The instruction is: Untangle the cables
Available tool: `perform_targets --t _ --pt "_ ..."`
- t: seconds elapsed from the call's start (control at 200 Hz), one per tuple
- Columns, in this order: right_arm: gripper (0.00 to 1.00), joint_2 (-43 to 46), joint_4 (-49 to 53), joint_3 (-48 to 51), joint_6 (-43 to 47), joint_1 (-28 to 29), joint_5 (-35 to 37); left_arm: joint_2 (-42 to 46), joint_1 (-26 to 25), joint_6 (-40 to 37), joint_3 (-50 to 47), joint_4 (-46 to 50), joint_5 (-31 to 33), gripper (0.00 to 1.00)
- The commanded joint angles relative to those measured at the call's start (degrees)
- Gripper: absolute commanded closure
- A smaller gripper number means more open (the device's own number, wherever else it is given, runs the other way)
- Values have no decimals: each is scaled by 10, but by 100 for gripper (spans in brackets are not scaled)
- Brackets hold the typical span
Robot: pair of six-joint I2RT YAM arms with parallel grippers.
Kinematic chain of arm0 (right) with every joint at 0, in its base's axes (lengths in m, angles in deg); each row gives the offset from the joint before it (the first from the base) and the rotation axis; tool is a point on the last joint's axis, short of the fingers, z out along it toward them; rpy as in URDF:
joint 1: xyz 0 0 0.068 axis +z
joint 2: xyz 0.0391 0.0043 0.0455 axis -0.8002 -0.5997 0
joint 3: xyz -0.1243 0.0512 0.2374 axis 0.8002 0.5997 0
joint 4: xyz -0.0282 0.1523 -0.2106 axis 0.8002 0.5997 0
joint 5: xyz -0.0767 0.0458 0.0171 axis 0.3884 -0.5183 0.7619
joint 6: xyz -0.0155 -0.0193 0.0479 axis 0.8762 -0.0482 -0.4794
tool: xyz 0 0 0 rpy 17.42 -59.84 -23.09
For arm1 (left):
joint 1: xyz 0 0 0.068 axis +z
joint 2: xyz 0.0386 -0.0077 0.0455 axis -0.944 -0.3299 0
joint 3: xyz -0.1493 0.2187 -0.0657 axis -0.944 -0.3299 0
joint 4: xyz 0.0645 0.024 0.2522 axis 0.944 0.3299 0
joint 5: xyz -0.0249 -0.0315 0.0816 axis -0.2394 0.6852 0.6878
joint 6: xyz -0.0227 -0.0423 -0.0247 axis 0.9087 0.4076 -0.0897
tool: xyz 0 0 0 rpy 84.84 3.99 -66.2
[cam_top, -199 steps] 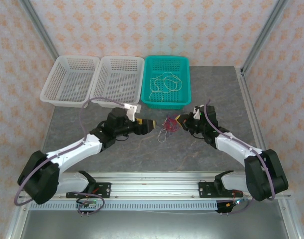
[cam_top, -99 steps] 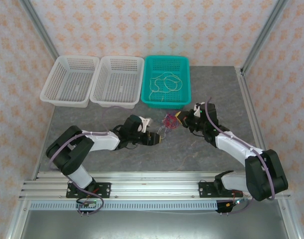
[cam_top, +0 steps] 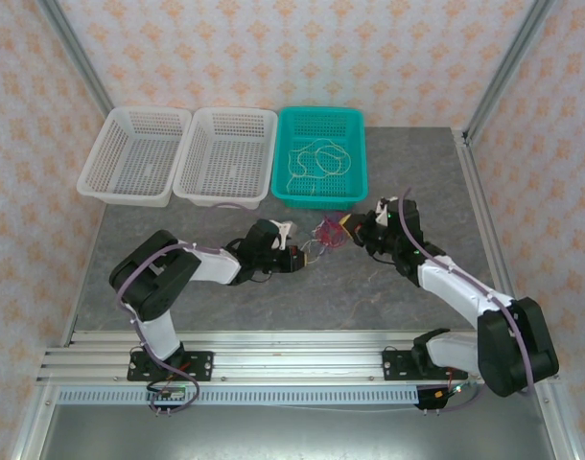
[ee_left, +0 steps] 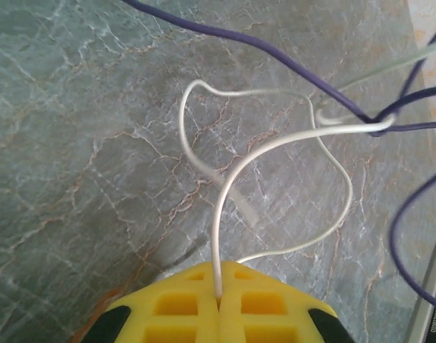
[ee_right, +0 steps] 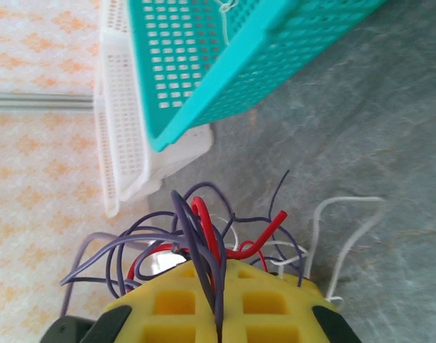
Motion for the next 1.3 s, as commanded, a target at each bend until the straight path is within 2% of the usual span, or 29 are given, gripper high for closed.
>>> perform_targets --t 0.0,0.145,0.3,0.465,0.631,0.796,0.901,1.056,1.191,1.296 --pt "100 44 90 -1 20 -8 82 54 0 -25 2 30 62 100" --pt "100 102 156 30 8 -58 171 127 2 -75 -22 93 124 100" --pt "100 160 171 87 -29 -165 169 189 12 -100 -43 142 174 100" --pt "100 176 213 106 -27 -254 159 238 34 -110 -66 153 189 100" --pt "100 179 275 88 5 -334 169 287 79 -97 -78 177 187 100" --pt "100 182 292 70 17 -381 170 343 117 -104 -93 211 171 100" --pt "100 178 262 67 28 -386 142 378 121 -117 -103 225 149 100" --pt "100 150 105 102 50 -372 -34 435 121 -120 -103 210 66 100" --pt "100 133 119 86 93 -306 -43 484 113 -120 -70 198 30 100" --pt "100 122 104 80 96 -241 -28 484 95 -135 -14 199 25 100"
